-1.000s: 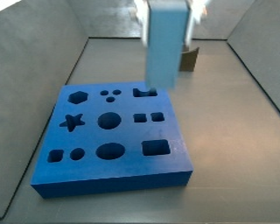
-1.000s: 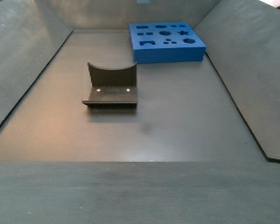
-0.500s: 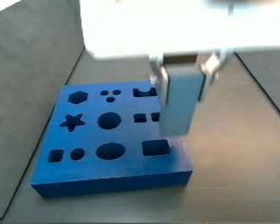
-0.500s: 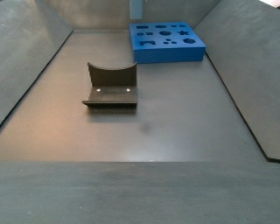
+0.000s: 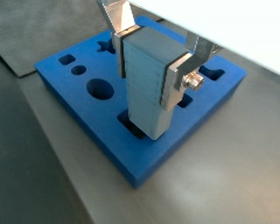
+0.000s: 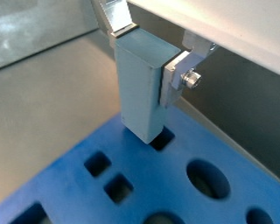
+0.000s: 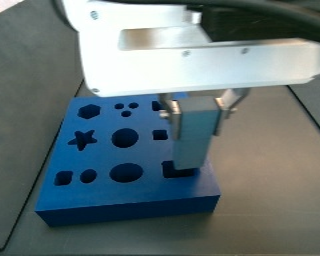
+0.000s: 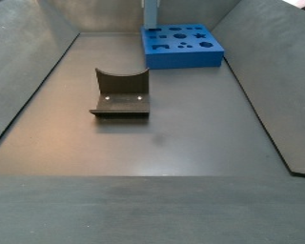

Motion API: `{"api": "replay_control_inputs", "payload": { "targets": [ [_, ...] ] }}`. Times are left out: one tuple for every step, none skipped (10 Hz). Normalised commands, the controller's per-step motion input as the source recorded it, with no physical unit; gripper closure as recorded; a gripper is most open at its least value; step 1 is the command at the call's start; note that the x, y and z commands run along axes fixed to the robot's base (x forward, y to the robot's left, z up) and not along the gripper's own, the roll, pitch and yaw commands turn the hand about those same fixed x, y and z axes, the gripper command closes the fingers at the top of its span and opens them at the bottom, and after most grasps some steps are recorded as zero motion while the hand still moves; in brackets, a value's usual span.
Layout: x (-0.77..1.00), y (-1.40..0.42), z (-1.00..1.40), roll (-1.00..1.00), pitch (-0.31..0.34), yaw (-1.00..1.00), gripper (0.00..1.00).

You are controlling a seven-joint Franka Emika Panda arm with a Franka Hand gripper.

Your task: Insert the rectangle object.

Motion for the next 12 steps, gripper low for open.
{"api": "replay_control_inputs", "payload": {
  "targets": [
    [-0.39,0.0,-0.22,0.0,0.0,-0.1,1.0],
    [-0.32,-0.01,-0.2,-0.06,0.0,-0.11,1.0],
    [-0.06,-0.03,-0.23,-0.12,0.01,-0.01,1.0],
    [0.09,-0.13,-0.4,-0.05,0.044,0.0,1.0],
    [0.24,-0.27,-0.39,-0.04,0.086,0.02,1.0],
    [0.34,-0.34,-0.47,-0.03,0.096,0.0,1.0],
    [0.31,-0.26,-0.51,0.0,0.049,0.0,1.0],
    [0.27,-0.16,-0.56,0.0,0.044,0.02,1.0],
    [0.0,0.0,-0.56,0.09,0.0,0.01,1.0],
    [-0.25,0.21,-0.42,0.07,-0.016,0.0,1.0],
    [-0.18,0.29,-0.3,0.11,0.0,0.0,1.0],
    [-0.04,0.31,-0.22,0.11,0.0,0.0,1.0]
  ]
}}
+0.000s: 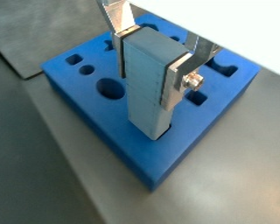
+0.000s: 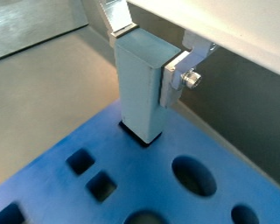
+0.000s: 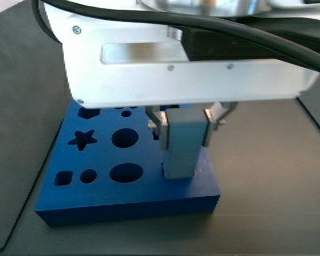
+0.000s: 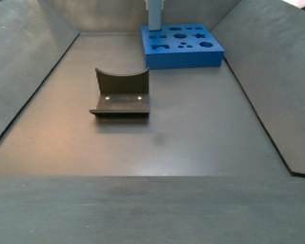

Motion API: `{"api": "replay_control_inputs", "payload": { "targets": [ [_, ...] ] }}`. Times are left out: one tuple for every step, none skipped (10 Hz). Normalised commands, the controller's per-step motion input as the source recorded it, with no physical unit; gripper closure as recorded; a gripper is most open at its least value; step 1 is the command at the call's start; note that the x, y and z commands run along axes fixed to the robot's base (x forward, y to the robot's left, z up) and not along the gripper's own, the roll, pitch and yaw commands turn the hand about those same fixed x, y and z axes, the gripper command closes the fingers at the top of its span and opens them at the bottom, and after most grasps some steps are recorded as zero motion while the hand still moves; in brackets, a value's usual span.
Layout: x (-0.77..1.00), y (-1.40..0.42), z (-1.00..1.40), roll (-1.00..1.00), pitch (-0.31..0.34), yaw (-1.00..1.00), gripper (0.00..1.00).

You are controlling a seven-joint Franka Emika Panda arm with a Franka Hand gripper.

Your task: Insert the rectangle object.

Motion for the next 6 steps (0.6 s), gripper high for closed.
{"api": "replay_control_inputs", "payload": {
  "targets": [
    [0.02,0.1,-0.33,0.06,0.011,0.0,1.0],
    [0.1,0.0,-0.49,0.0,0.0,0.0,1.0],
    [0.0,-0.01,-0.59,-0.01,0.0,0.0,1.0],
    [0.0,0.0,-0.63,-0.05,-0.004,0.0,1.0],
    [0.04,0.03,-0.12,-0.19,0.0,0.0,1.0],
    [-0.05,0.0,0.0,0.0,-0.033,0.0,1.0]
  ]
}}
